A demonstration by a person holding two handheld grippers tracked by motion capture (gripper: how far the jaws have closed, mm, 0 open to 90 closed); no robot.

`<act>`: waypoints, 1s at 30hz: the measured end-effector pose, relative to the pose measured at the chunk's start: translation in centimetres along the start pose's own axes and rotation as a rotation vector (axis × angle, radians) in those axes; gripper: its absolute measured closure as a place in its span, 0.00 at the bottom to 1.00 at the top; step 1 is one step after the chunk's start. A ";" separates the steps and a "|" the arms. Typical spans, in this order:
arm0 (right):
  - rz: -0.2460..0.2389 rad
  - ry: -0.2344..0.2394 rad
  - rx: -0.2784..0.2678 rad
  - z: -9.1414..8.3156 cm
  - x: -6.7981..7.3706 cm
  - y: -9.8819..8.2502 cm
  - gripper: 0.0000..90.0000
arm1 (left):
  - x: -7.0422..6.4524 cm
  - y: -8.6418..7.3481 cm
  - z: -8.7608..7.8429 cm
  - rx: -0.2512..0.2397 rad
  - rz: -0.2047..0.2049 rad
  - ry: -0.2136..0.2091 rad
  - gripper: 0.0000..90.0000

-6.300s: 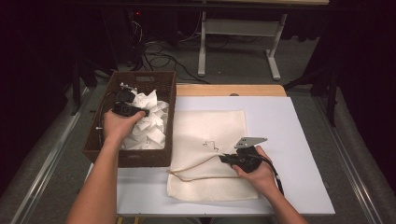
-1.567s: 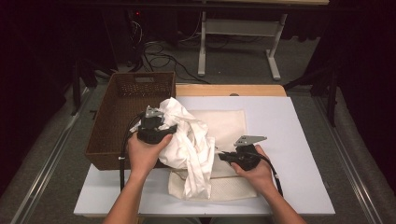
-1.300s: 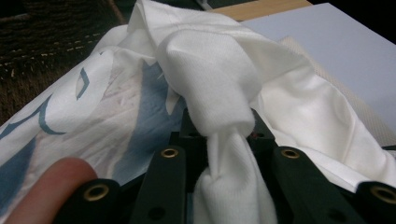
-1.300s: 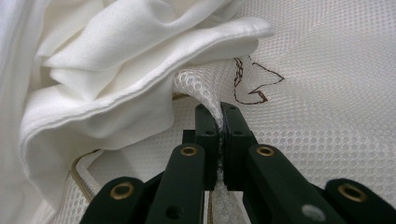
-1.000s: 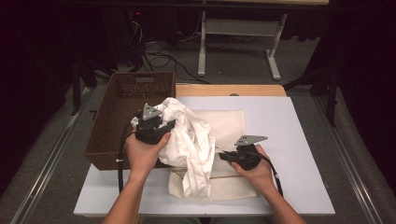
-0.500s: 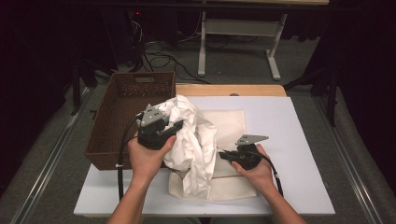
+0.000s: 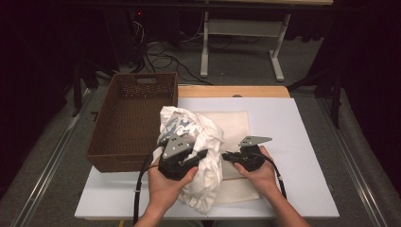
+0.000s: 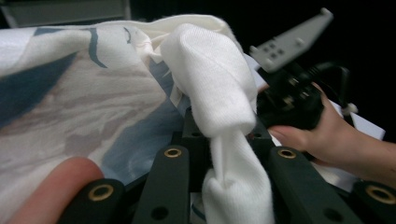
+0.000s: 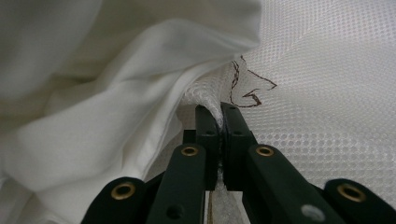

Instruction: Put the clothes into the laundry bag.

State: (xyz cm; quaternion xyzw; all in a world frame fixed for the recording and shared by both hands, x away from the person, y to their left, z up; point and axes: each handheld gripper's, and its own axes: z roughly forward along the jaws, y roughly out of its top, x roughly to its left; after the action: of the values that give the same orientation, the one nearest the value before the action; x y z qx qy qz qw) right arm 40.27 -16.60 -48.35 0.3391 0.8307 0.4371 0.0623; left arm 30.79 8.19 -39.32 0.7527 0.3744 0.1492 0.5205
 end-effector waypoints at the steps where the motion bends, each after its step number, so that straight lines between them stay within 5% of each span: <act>1: 0.003 0.000 -0.003 0.0 -0.1 0.0 0.99 | -0.4 -0.3 0.2 0.006 0.007 -0.010 0.85; 10: 0.028 -0.001 -0.012 -0.4 -0.4 0.1 0.99 | -3.3 -4.6 3.1 0.099 -0.017 -0.146 0.85; 17: 0.038 -0.010 -0.049 -1.0 -0.8 0.2 0.99 | -3.5 -7.0 4.4 0.139 -0.024 -0.144 0.83; 18: 0.043 -0.013 -0.053 -1.0 -0.7 0.3 0.99 | -3.1 -7.6 4.8 0.140 -0.048 -0.159 0.79; 20: 0.041 -0.015 -0.052 -1.0 -0.7 0.3 0.99 | -3.1 -7.4 4.6 0.109 -0.046 -0.161 0.74; 21: 0.042 -0.017 -0.056 -1.1 -0.7 0.2 0.99 | -3.2 -6.5 3.7 0.074 -0.033 -0.165 0.51; 24: 0.043 -0.018 -0.062 -1.3 -0.8 0.3 0.99 | -2.5 -4.5 2.1 0.032 -0.053 -0.170 0.21; 26: 0.042 -0.016 -0.061 -1.2 -0.8 0.3 0.99 | -1.6 -3.1 1.2 -0.014 -0.054 -0.137 0.17; 30: 0.037 -0.017 -0.061 -1.2 -0.7 0.3 0.99 | 0.0 -1.5 1.4 -0.017 -0.047 -0.098 0.15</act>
State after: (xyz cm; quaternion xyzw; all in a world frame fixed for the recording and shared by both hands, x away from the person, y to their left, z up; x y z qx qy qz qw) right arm 40.51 -17.73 -47.54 0.3562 0.8100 0.4603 0.0715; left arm 31.05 7.55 -41.28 0.7458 0.3650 0.1030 0.5477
